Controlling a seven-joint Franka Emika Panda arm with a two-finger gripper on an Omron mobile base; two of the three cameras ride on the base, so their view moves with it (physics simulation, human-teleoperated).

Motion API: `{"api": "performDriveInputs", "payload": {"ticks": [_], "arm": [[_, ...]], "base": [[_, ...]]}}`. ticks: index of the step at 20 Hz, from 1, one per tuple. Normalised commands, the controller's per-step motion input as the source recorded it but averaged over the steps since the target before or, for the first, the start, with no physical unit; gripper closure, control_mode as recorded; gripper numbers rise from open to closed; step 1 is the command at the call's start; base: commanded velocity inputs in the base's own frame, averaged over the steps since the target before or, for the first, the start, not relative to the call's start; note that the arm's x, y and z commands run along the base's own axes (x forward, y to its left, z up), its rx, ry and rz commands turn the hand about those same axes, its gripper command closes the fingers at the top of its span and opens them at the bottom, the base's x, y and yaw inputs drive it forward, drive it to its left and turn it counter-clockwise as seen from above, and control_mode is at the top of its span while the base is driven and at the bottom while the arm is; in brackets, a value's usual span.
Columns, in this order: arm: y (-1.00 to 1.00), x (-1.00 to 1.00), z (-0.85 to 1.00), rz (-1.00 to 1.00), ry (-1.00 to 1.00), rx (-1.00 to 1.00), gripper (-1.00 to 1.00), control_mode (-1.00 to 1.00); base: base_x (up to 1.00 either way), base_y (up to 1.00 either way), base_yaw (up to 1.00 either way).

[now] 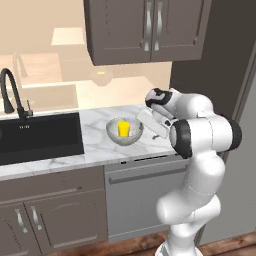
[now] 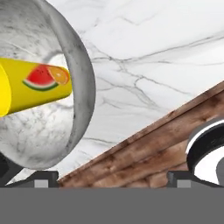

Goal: Place the cup inside the bowl on the dining table and move the bowl to any counter.

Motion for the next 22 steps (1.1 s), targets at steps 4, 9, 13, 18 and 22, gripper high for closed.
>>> {"api": "performDriveInputs", "payload": {"ticks": [4,9,13,18,22], "arm": [[0.0,-0.65,0.19,0.0,-0.02,0.0,-1.0,-1.0],[0.0,-0.92,0.03,0.0,-0.05,0.0,-1.0,-1.0],[0.03,-0.88,0.18,0.0,-0.09,0.0,-1.0,-1.0],[0.11,-0.91,0.24,0.01,-0.11,0.0,-1.0,-1.0],[0.17,-0.86,0.2,0.03,-0.1,0.0,-1.0,-1.0]], "base": [[0.0,0.0,0.0],[0.0,0.0,0.0],[0.0,0.0,0.0],[0.0,0.0,0.0],[0.0,0.0,0.0]]}}
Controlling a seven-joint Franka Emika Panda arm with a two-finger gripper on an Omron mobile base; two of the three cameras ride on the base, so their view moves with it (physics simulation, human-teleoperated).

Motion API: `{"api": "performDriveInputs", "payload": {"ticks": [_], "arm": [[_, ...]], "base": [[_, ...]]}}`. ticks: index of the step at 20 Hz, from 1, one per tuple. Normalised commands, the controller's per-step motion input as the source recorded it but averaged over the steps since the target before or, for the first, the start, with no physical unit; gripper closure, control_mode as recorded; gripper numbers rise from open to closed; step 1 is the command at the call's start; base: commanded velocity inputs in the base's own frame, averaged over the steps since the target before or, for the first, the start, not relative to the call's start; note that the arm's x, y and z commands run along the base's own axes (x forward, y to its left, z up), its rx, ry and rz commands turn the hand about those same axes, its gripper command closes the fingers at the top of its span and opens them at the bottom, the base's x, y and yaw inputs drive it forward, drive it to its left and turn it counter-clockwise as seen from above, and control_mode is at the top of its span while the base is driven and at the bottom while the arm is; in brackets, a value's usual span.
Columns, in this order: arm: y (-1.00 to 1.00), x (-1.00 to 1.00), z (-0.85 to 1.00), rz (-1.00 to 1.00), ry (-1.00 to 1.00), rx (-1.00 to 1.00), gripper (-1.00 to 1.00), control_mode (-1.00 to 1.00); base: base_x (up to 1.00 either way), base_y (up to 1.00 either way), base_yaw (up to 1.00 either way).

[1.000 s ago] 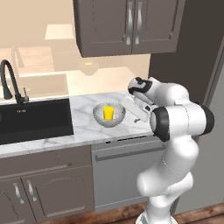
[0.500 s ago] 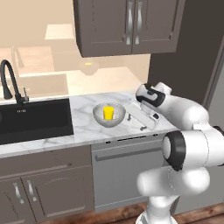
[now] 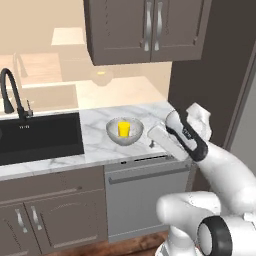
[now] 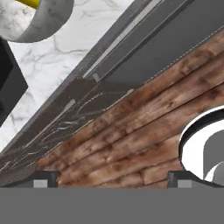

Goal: Place the cup inside the bowl on the dining table and move the bowl to any counter.

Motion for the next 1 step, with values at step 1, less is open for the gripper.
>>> {"api": "performDriveInputs", "payload": {"ticks": [1], "arm": [[0.21,-0.73,0.25,0.04,-0.09,0.0,-1.0,-1.0]], "base": [[0.0,0.0,0.0]]}}
